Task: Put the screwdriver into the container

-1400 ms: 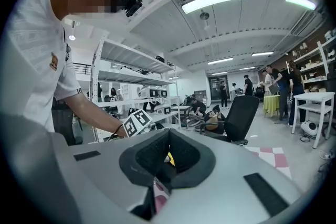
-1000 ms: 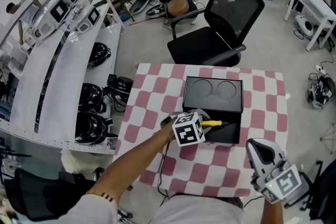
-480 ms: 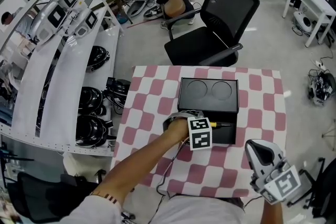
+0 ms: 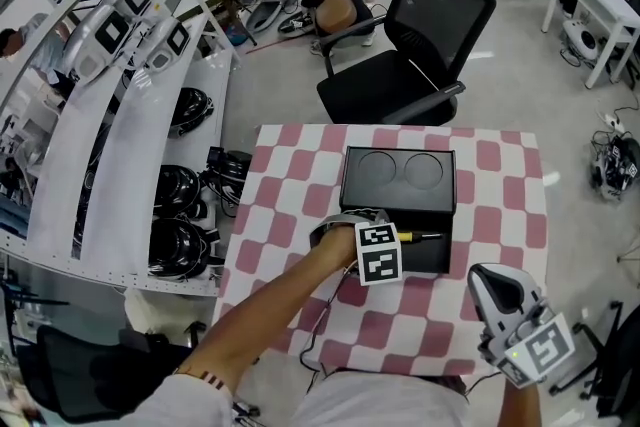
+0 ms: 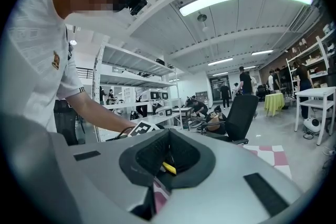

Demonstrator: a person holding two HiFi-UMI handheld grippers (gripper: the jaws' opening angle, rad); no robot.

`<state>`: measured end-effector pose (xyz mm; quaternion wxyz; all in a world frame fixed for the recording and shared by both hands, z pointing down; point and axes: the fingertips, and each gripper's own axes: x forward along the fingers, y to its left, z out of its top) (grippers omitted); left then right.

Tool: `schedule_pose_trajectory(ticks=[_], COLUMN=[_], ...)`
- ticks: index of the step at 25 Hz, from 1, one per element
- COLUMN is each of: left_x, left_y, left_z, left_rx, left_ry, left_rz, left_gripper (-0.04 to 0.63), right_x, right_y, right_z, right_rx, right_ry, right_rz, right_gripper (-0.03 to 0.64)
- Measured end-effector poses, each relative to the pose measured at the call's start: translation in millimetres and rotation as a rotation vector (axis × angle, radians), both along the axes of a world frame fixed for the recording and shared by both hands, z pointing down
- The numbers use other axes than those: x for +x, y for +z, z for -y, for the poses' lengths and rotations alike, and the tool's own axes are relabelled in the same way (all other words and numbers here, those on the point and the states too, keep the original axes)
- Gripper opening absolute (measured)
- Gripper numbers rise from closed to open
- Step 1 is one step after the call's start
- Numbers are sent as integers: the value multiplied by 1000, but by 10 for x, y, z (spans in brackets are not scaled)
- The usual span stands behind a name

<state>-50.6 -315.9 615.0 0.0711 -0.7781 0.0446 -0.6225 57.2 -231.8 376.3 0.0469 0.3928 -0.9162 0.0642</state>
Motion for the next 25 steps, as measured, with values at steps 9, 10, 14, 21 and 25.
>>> schedule_pose_trajectory(ticks=[9, 10, 14, 21, 25], left_x=[-54, -34, 12, -5, -5], left_y=[-443, -570, -1126, -2194, -2731], left_z=[-30, -34, -55, -206, -427], left_rx=[28, 34, 61, 176, 190], left_ry=[-136, -168, -300, -397, -403], left_rz=[-234, -302, -589, -1048, -1297], left_gripper=[155, 155, 150, 98, 63], right_x=[-21, -35, -100, -194, -232], right_y=[-20, -34, -115, -357, -578], right_z=[-3, 4, 31, 51, 19], right_rx=[9, 13, 33, 90, 129], right_ry=[-19, -24, -47, -87, -114], right_rz=[1, 1, 0, 18, 58], right_gripper=[11, 11, 11, 11, 11])
